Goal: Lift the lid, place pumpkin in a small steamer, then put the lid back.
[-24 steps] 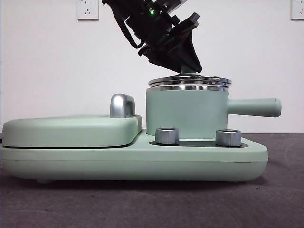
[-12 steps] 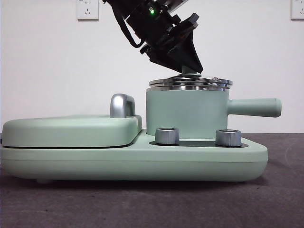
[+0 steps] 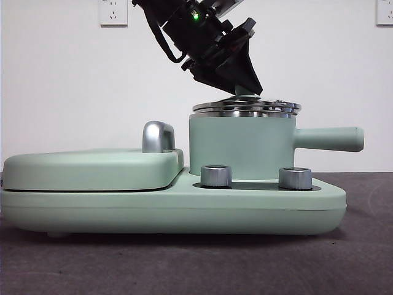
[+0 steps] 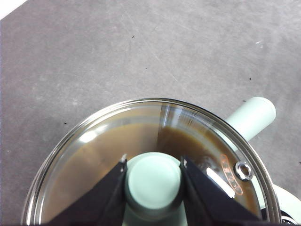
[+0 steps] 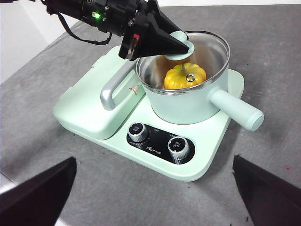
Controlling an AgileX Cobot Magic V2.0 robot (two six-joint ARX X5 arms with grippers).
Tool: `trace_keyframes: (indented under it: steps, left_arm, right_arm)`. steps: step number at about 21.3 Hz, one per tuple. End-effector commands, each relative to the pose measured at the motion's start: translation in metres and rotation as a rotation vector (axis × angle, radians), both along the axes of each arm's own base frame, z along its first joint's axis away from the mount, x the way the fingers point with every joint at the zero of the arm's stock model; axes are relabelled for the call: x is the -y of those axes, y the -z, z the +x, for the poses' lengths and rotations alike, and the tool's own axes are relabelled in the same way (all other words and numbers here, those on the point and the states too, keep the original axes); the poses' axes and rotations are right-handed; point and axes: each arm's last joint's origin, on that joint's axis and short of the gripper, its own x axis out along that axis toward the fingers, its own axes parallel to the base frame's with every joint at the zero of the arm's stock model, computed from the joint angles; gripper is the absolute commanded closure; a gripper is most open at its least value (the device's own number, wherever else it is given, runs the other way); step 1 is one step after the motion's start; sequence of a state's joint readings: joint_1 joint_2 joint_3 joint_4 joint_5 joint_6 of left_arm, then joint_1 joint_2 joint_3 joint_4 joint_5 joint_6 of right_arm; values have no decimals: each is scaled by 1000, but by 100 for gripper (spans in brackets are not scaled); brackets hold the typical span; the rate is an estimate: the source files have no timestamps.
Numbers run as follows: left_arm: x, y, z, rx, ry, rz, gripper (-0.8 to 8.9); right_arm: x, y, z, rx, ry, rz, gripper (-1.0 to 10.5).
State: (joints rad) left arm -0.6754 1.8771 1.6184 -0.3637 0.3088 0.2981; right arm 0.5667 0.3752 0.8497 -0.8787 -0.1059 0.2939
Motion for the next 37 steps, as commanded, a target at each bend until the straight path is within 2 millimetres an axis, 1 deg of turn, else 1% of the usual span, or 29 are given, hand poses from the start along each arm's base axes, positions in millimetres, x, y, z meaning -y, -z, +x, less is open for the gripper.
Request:
trace_keyframes:
  steps: [1, 6, 11, 12, 14, 15, 16, 18, 20, 22, 23, 24, 25, 27, 29, 31, 37]
  left_arm:
    - [2, 6, 9, 3, -11, 18, 758]
    - [-1, 6, 11, -3, -23, 13, 758]
    - [5, 10, 8, -12, -6, 25, 747]
    - [5, 11, 8, -13, -4, 25, 686]
    - [5, 7, 7, -11, -9, 11, 447]
    - [4, 3, 5, -16, -20, -3, 363]
    - [2, -3, 3, -17, -29, -18, 339]
    - [-5, -20, -5, -15, -43, -44, 340]
    - [-17, -41, -20, -40, -55, -45, 342]
    - [-36, -61, -43, -115, -78, -16, 355]
    - [-44, -68, -54, -162, -86, 1, 362]
    - [-55, -75, -67, -215, -82, 20, 409]
    - [-64, -80, -76, -270, -77, 19, 447]
    - [-82, -86, -96, -389, -24, 2, 479]
    - [-97, -84, -117, -439, -11, 17, 482]
    - [-113, -74, -137, -464, -28, 15, 482]
    - [-148, -46, -175, -482, -117, -57, 482]
  right_arm:
    - [0, -2, 0, 3, -3, 17, 424]
    - [0, -2, 0, 5, -1, 17, 424]
    - [0, -2, 0, 5, -1, 17, 425]
    - [0, -2, 0, 4, -1, 17, 424]
    - [0, -2, 0, 4, -1, 17, 424]
    - [0, -2, 0, 4, -1, 17, 424]
    - [0, -2, 0, 4, -1, 17, 424]
    - [0, -2, 0, 5, -1, 16, 425]
    - [0, -2, 0, 5, -1, 16, 424]
    - [0, -2, 0, 8, -4, 12, 424]
    - [0, -2, 0, 9, -6, 11, 424]
    - [0, -2, 0, 8, -9, 13, 424]
    - [-1, -2, 0, 7, -14, 14, 424]
    - [-1, -2, -1, 3, -30, 20, 424]
    - [-1, -2, -1, -1, -49, 26, 424]
    - [-2, -2, -1, -5, -63, 31, 424]
    - [-2, -2, -1, -4, -63, 31, 424]
